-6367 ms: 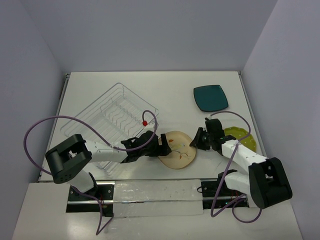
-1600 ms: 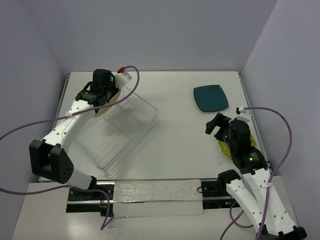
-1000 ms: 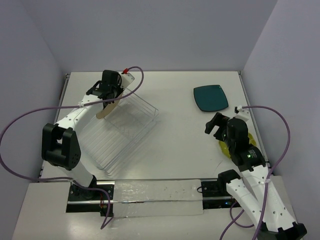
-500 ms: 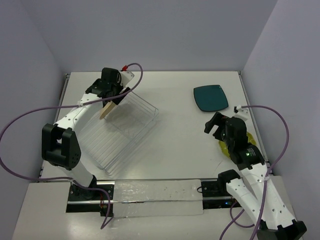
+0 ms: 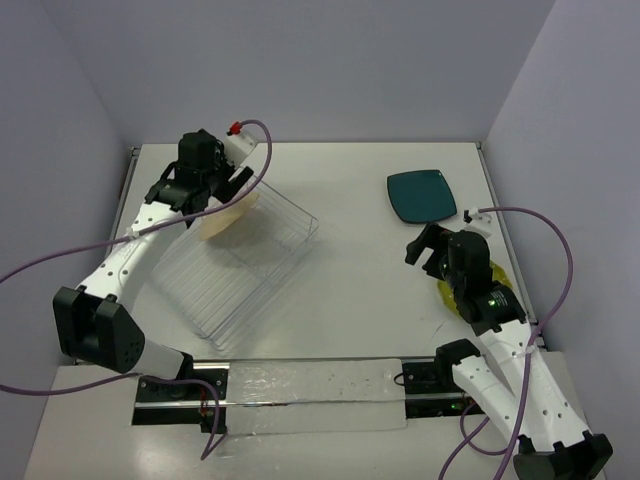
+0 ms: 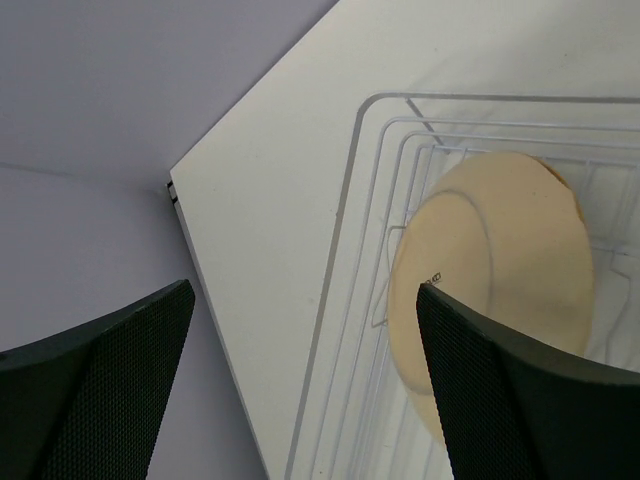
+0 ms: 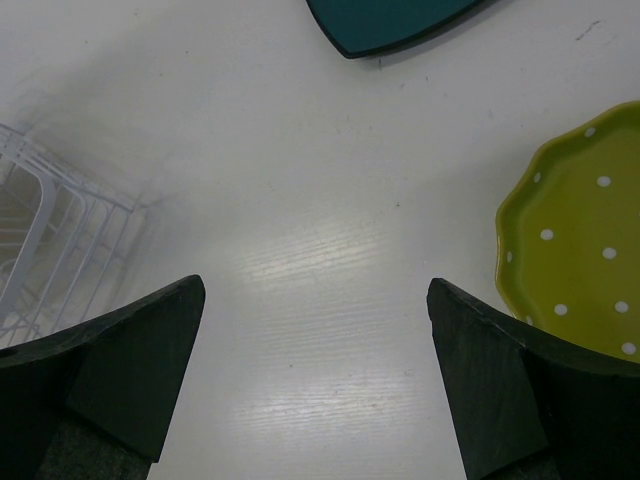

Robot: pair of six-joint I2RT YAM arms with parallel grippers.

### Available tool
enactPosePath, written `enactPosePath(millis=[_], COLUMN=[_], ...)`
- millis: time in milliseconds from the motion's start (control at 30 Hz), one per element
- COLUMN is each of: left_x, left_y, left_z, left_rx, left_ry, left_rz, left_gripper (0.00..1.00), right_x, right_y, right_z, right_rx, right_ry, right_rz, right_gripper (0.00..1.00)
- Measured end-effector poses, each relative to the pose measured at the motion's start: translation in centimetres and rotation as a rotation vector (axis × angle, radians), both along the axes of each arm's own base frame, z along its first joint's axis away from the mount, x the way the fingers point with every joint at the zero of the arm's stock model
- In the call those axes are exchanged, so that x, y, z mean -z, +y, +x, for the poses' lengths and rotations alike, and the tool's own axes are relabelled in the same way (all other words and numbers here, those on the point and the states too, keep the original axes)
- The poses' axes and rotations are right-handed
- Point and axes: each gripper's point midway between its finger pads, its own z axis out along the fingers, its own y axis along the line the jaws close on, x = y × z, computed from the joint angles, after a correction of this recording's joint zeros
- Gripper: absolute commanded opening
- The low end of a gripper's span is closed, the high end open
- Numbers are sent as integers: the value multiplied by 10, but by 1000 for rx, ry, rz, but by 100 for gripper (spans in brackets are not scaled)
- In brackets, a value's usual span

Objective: Load the plates into the dish rack

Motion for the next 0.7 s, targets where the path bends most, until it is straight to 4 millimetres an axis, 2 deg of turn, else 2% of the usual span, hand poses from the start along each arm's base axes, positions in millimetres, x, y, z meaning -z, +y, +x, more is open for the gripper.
enactPosePath(millis=[233,300,367,400,500,633,700], left_x=[25,25,13,4,-42,-131,-160], left_y=[8,5,0,-4,-21,-65,-89], left_z=[10,12,16,18,29,41,38], left_rx=[-33,-34,-42,-49,-74,-81,-61], left_ry=[58,65,48,35,-42,-184,-213], left_rz=[9,-12,-55,-87,-232,-533,-687], left_gripper=[99,99,99,99,99,99,99], right_x=[-1,0,2,4,6,5,9], right_y=[-2,-4,-6,-8,-15,-41,-59], right_z=[0,1,3,5,21,63,81], right_rx=[13,28,45,54,92,180,225], right_ry=[-4,-2,7,17,64,126,155], right_rz=[3,0,-5,-8,-9,42,73], right_gripper=[100,100,100,100,100,99,99])
